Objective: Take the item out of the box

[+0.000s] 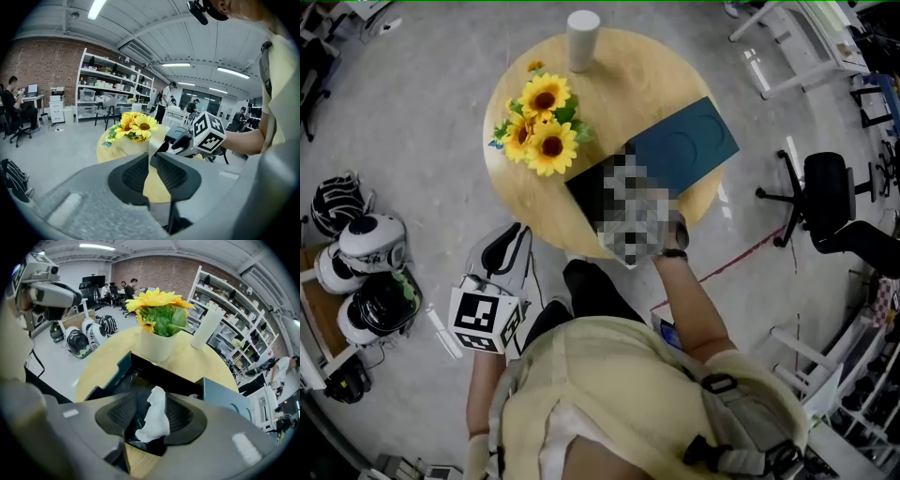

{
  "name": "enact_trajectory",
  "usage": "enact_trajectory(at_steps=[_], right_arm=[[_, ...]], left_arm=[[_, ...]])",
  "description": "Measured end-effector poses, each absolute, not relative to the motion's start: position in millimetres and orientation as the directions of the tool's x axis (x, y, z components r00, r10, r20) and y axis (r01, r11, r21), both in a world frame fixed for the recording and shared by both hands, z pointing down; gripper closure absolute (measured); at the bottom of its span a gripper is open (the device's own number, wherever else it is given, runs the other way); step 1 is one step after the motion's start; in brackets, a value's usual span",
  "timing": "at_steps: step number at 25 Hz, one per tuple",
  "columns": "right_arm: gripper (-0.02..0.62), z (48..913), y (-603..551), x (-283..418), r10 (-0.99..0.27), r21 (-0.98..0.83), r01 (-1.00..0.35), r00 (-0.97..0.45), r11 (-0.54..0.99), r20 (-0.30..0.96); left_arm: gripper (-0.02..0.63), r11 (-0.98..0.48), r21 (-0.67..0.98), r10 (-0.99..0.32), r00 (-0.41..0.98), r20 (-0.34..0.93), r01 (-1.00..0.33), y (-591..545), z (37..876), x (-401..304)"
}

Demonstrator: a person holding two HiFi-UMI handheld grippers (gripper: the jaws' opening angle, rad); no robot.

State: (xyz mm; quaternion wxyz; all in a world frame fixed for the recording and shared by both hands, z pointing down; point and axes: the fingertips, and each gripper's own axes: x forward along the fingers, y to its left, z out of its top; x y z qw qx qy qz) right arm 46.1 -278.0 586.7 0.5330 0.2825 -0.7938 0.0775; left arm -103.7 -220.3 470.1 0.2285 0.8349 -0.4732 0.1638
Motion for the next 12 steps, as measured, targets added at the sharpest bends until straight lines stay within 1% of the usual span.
enact_trajectory(at_steps=[5, 9, 12], right_arm=[[0.402, 600, -280, 49, -0.341, 0.207, -0.472, -0.217, 0.857, 0.915], [0.403, 608, -279, 47, -0.301, 0.173, -0.469, -0.213, 0.866, 0.93], [0.436, 612, -285, 49, -0.323, 0.21, -0.465, -0.177, 0.86, 0.93]], left_arm=[[0.548, -0.464, 0.228, -0.703, 0.512, 0.494, -0.856, -233, 473, -95], [0.549, -0.479, 0.238, -0.687, 0.53, 0.498, -0.845, -236, 475, -91], [0.548, -0.495, 0.244, -0.679, 0.546, 0.49, -0.834, -236, 476, -91]])
